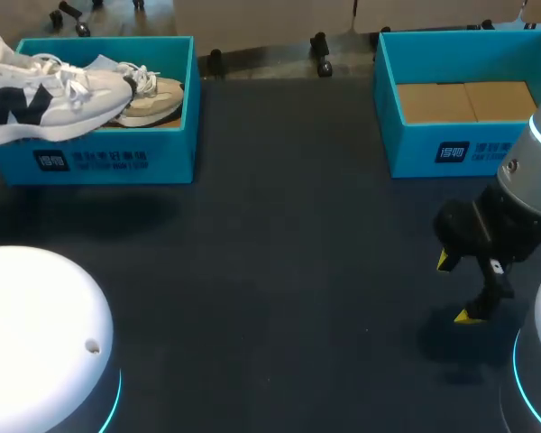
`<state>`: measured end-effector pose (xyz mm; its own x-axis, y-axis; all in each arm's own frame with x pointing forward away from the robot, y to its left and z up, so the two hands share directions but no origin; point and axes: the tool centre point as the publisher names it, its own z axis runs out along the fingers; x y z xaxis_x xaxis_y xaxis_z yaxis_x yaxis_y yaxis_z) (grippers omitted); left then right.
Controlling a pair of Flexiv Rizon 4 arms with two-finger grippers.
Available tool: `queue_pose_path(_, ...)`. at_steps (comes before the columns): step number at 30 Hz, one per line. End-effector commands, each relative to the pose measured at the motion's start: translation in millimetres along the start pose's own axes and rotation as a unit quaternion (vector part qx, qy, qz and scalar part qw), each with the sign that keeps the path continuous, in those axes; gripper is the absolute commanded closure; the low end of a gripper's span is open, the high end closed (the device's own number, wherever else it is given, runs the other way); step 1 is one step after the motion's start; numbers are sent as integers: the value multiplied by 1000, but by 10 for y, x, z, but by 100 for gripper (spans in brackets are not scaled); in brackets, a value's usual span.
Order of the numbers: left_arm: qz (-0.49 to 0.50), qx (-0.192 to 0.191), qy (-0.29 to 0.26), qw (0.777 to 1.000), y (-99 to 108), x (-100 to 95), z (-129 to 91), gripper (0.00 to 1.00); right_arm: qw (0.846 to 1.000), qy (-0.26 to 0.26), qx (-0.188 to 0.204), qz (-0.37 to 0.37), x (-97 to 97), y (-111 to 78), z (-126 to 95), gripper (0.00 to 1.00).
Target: Take the shoe out of the shoebox, open the shoe tongue, remove and reinsert the insole, then place the shoe into the shoebox
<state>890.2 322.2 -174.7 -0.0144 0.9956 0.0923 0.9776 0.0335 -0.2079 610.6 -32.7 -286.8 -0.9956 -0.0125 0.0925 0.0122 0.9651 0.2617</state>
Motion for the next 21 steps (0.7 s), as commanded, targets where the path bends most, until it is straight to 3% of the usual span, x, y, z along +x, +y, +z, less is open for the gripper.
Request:
queue_pose_path(1,0,-54,8,998,-462,-128,122,100,1000,0,1,0,-2,3,14,0)
queue_pose_path(21,11,-36,59,998,-1325,-845,669,100,1000,0,1,0,-2,3,14,0)
